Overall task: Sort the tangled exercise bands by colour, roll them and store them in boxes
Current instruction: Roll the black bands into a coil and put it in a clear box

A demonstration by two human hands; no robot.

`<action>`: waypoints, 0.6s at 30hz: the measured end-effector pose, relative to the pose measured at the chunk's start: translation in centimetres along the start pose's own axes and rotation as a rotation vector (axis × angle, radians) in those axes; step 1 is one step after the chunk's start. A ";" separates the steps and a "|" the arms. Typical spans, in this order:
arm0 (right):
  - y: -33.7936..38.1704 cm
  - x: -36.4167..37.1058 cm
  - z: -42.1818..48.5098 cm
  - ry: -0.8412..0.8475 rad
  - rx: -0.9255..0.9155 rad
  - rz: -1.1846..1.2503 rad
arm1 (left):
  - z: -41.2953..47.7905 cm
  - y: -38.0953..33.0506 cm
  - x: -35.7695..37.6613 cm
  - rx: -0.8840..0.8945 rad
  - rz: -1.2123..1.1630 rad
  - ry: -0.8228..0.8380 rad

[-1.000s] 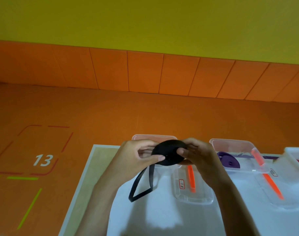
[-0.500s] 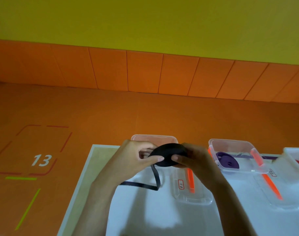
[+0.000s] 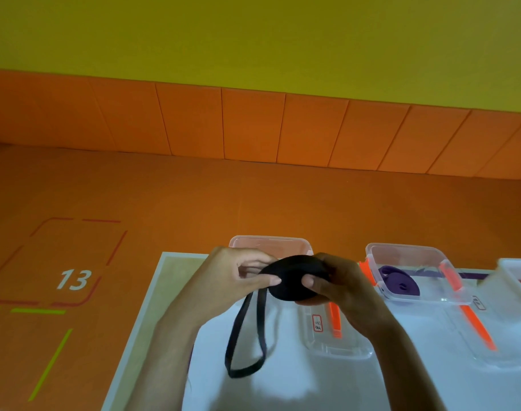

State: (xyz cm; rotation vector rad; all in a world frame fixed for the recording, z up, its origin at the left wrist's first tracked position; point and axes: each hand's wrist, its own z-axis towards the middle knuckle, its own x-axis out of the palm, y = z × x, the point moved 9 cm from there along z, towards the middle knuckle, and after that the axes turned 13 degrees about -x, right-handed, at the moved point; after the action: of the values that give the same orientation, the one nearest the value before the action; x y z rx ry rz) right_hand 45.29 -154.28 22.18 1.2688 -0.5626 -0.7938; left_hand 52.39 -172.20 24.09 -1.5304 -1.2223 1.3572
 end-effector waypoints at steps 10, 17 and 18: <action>0.1 0.7 0.4 0.001 -0.027 0.083 | 0.1 0.2 -0.6 0.019 -0.162 -0.123; 1.5 0.9 1.2 0.213 -0.110 -0.526 | 0.3 0.1 0.9 -0.021 0.165 -0.044; 1.5 0.6 1.2 0.191 -0.116 -0.519 | 0.3 0.2 1.0 -0.031 0.122 -0.020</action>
State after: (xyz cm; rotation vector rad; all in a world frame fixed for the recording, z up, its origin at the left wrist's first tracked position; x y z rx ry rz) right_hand 45.03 -155.33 23.84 1.3824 -0.0241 -1.1001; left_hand 52.13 -171.29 23.52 -1.6401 -1.1839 1.4417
